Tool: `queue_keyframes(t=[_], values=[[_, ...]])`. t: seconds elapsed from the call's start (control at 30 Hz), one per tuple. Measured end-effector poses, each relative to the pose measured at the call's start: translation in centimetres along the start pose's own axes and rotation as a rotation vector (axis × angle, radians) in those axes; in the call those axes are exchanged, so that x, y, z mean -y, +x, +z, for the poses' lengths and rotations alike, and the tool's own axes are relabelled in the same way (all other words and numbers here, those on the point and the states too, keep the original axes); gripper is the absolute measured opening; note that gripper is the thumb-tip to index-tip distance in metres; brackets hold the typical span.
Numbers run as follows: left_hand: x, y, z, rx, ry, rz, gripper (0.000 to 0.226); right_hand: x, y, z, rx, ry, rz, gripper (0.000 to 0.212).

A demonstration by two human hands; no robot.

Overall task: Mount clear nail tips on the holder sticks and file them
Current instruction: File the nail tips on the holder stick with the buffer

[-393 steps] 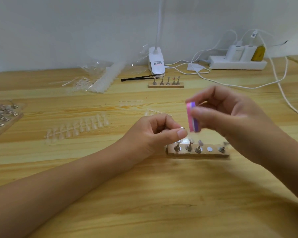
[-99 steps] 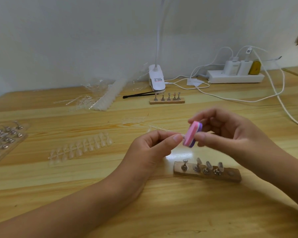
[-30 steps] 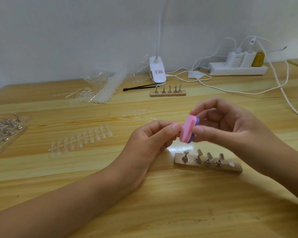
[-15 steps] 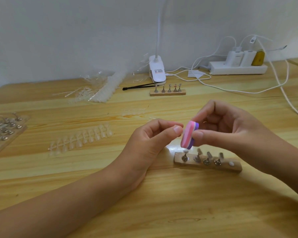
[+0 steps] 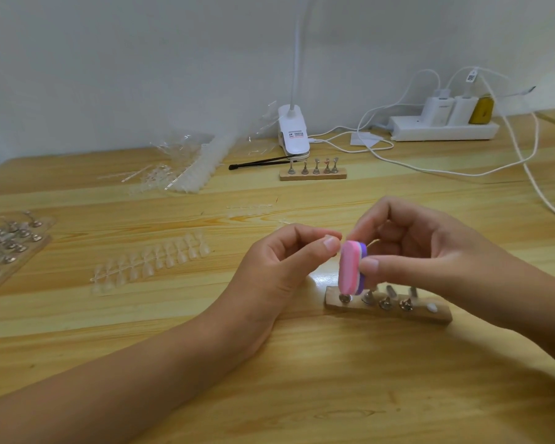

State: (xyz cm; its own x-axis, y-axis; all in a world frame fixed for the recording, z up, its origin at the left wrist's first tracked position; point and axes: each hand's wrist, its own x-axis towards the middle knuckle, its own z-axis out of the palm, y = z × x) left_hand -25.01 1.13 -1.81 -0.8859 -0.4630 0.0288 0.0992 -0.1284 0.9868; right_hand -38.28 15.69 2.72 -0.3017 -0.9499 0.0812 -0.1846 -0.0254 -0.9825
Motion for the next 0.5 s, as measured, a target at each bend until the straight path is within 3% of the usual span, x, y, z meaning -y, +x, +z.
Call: queue_keyframes(t=[0.13, 0.27, 0.43, 0.5], values=[[0.0, -0.03, 0.08, 0.039, 0.012, 0.026, 0.014, 0.0, 0.15, -0.44, -0.122, 0.006, -0.032, 0.027], [0.05, 0.03, -0.18, 0.031, 0.016, 0.026, 0.025, 0.12, -0.05, -0.29, 0.028, -0.022, 0.008, 0.025], [-0.03, 0.02, -0.1, 0.057, 0.028, 0.037, 0.018, -0.17, 0.21, -0.53, -0.139, 0.036, -0.061, 0.029], [0.0, -0.02, -0.05, 0.059, 0.031, 0.041, 0.018, -0.11, 0.17, -0.69, -0.07, 0.04, -0.041, 0.027]])
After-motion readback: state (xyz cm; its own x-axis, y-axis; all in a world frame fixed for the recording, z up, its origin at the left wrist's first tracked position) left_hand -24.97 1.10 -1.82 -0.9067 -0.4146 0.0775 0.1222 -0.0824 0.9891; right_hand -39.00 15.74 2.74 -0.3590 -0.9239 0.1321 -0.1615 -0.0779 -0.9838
